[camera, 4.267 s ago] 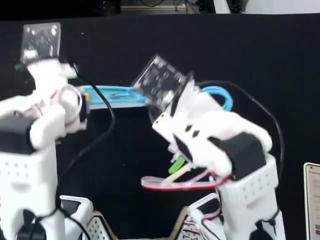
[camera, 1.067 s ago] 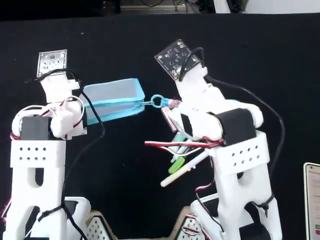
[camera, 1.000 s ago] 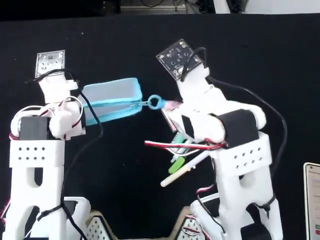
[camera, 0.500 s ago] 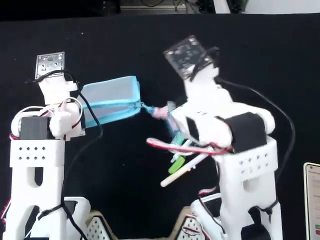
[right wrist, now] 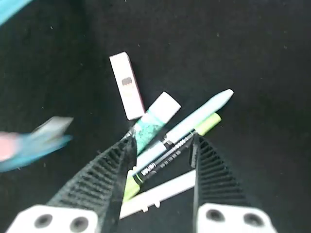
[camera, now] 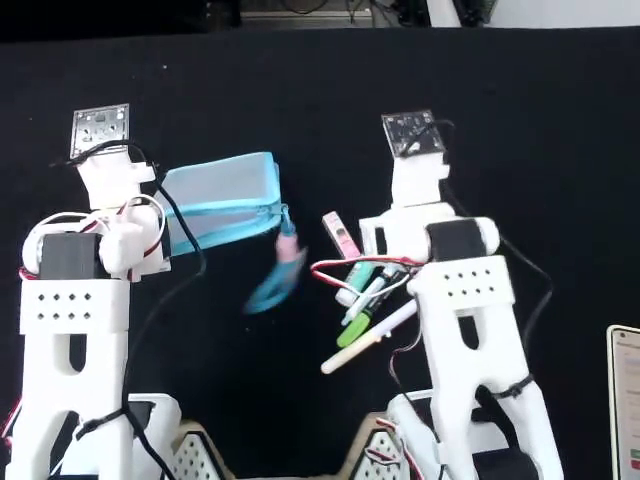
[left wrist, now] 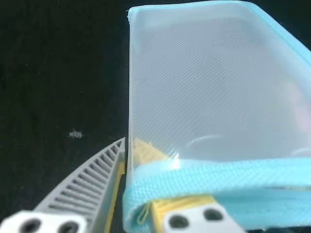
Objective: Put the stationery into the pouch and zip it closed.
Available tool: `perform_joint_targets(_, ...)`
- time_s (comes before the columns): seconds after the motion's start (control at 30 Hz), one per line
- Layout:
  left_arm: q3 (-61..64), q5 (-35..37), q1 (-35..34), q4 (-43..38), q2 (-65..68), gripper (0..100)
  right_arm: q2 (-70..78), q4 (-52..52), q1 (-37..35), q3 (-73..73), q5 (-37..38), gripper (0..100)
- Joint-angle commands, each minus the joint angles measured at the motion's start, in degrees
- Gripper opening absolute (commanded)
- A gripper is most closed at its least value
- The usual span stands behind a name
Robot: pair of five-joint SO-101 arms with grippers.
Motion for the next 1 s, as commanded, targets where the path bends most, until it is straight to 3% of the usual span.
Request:
perform_joint_targets(0.0,0.7,0.9,-1.5,-0.4,0.1,3,0.2,-6.2,-2.5,1.6,-0.6,16.6)
perform_joint_targets(0.17,0.7,0.7,-1.9,0.0,0.1,3,0.5,-8.7,-4.0,3.0,-0.6,16.6)
perform_joint_targets(0.33,0.0,0.9,-9.8,-0.4,0.0,3,4.8,-10.4,-4.0,1.7,-0.6,16.6)
perform_joint_targets(0.47,-0.4,0.9,-12.1,-0.4,0.0,3,11.9,-15.6,-4.0,1.2,-0.6,16.6)
perform_joint_targets(0.6,-0.4,0.9,-12.1,-0.4,0.0,3,19.2,-20.3,-4.6,0.8,-0.6,16.6)
perform_joint_targets(0.8,-0.2,0.9,-12.1,-0.4,0.0,3,23.8,-19.1,-9.8,-3.6,-0.5,16.6)
perform_joint_targets(0.97,0.0,0.9,-12.1,-0.4,0.0,3,28.6,-22.2,-10.4,-6.8,4.7,16.5)
